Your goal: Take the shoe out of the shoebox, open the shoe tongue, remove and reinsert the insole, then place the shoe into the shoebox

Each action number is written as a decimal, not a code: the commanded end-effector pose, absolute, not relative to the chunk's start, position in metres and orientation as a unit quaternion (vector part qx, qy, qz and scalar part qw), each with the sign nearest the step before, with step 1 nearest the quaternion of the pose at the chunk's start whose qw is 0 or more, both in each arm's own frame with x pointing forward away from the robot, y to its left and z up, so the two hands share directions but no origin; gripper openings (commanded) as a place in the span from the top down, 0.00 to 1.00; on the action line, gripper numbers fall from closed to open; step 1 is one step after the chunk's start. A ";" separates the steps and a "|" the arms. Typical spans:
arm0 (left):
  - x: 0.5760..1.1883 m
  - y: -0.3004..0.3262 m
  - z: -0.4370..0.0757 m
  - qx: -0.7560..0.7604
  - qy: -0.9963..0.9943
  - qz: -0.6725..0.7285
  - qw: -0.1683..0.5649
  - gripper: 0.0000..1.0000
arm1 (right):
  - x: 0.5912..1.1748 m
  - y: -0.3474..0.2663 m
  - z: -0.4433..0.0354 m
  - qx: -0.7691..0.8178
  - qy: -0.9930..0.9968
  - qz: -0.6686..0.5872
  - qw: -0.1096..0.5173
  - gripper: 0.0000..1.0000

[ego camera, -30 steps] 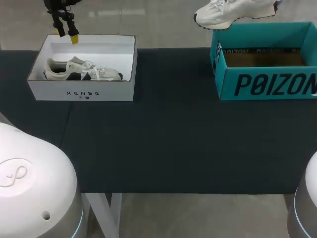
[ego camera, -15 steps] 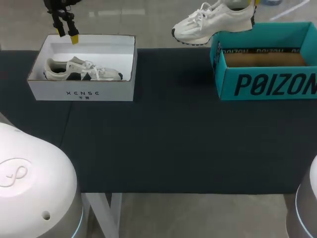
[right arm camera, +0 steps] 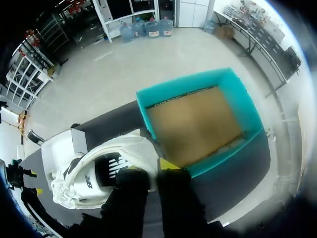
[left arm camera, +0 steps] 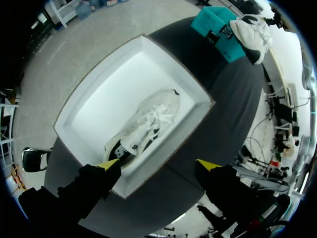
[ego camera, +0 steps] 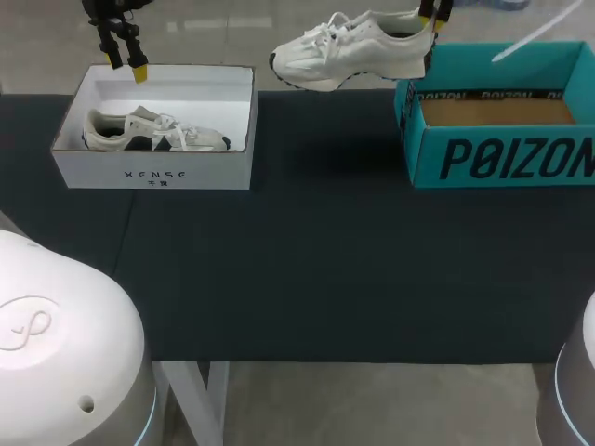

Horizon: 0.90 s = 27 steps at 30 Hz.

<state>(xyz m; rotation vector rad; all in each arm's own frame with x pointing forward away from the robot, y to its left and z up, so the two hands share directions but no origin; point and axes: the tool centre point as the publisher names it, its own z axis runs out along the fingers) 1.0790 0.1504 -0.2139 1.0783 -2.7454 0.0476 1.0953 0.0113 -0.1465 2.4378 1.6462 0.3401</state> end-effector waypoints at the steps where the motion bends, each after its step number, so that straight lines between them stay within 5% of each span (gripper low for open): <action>1: 1.080 0.151 -0.214 0.363 -0.927 0.015 0.097 0.00 | 1.078 0.018 -0.151 0.822 0.546 0.130 0.098 1.00; 27: 1.080 0.151 -0.214 0.363 -0.927 0.015 0.097 0.00 | 1.021 0.083 -0.177 0.847 0.523 0.080 0.048 1.00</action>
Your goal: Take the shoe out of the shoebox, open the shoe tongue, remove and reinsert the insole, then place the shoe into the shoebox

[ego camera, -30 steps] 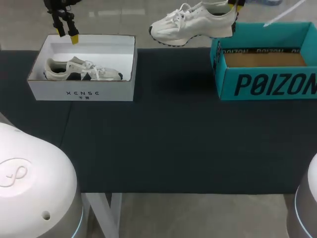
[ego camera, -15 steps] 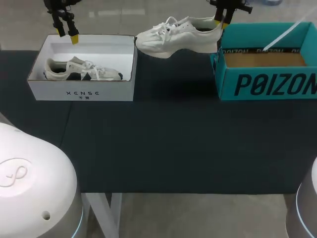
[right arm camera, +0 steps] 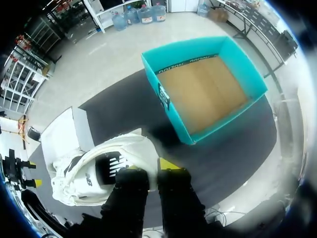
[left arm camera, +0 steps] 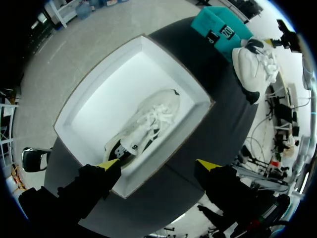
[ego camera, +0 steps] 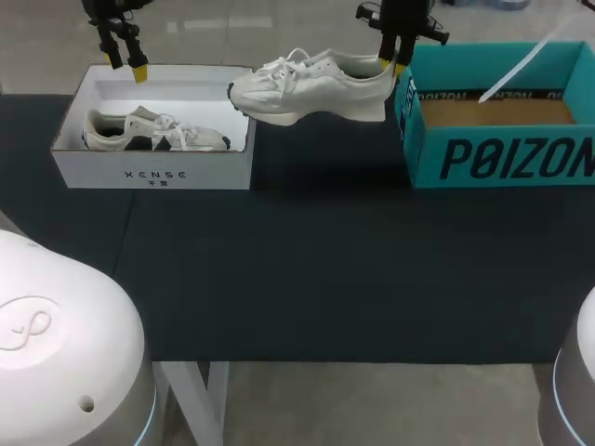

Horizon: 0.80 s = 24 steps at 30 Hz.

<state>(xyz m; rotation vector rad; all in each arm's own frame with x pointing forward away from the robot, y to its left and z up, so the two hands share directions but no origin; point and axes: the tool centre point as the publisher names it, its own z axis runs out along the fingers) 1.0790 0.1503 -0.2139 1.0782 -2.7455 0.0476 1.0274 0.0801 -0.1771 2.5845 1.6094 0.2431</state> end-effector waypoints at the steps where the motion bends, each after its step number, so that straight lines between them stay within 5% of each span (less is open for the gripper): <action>1: 1.080 0.151 -0.214 0.363 -0.927 0.015 0.097 0.00 | 1.019 0.083 -0.178 0.848 0.521 0.079 0.048 1.00; 24: 1.080 0.151 -0.214 0.363 -0.927 0.015 0.097 0.00 | 1.012 0.072 -0.181 0.851 0.516 0.086 0.049 1.00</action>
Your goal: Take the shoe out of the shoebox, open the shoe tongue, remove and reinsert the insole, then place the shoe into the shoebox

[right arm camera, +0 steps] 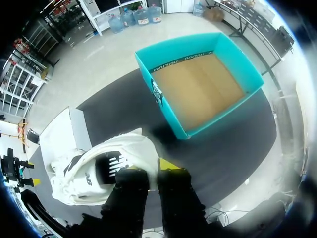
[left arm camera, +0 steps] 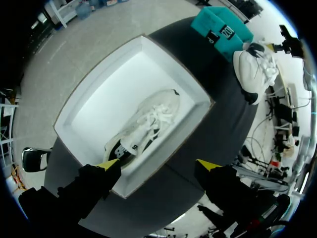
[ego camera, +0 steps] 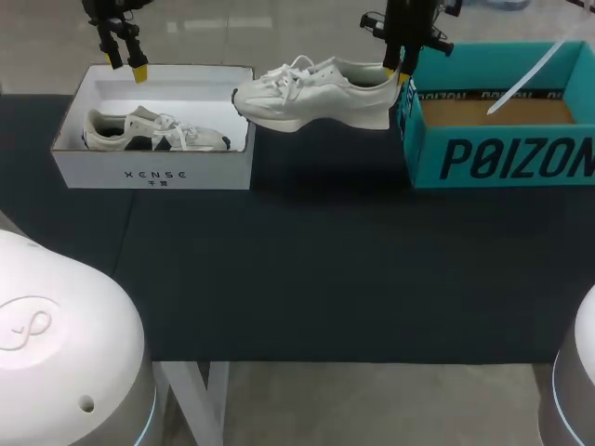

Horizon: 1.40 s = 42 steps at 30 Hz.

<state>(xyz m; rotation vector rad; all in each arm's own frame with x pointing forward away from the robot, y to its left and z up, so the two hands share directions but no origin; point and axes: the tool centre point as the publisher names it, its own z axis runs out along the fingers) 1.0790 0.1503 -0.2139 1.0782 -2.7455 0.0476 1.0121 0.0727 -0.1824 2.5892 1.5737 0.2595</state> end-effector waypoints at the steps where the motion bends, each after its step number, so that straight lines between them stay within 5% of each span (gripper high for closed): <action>1: 1.080 0.151 -0.214 0.363 -0.927 0.015 0.097 0.00 | 1.012 0.072 -0.181 0.851 0.516 0.086 0.049 1.00; 42: 1.080 0.151 -0.214 0.363 -0.927 0.015 0.097 0.00 | 0.876 0.046 -0.256 0.868 0.494 0.012 0.048 1.00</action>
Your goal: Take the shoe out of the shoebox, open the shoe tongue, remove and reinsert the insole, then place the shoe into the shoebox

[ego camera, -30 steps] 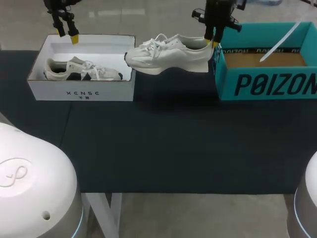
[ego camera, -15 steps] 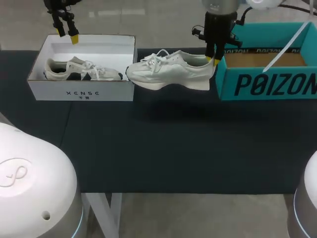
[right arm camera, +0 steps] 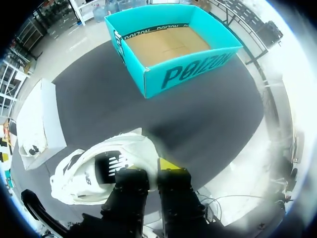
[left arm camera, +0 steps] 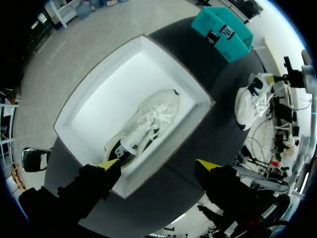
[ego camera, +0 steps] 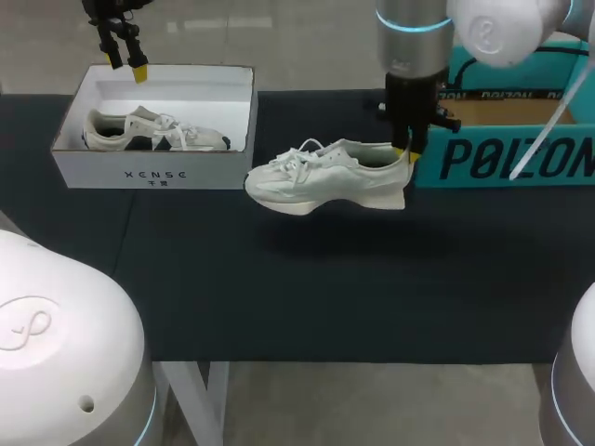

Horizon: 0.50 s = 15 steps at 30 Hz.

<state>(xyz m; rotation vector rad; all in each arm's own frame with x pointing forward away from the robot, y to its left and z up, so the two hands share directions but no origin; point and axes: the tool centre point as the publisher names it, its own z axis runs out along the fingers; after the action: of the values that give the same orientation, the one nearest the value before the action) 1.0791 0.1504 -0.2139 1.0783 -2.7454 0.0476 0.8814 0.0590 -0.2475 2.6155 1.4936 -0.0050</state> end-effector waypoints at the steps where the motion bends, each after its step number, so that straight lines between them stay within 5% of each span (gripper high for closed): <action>1: 1.080 0.151 -0.214 0.363 -0.927 0.015 0.097 0.00 | 0.875 0.044 -0.259 0.870 0.490 0.011 0.043 1.00; 15: 1.080 0.151 -0.214 0.363 -0.927 0.015 0.097 0.00 | 0.847 0.033 -0.294 0.839 0.542 -0.031 0.045 1.00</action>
<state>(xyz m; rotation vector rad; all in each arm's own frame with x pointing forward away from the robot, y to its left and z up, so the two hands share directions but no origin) 1.0791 0.1503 -0.2139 1.0782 -2.7455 0.0476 0.8472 0.0352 -0.2892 2.5539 1.6521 -0.1084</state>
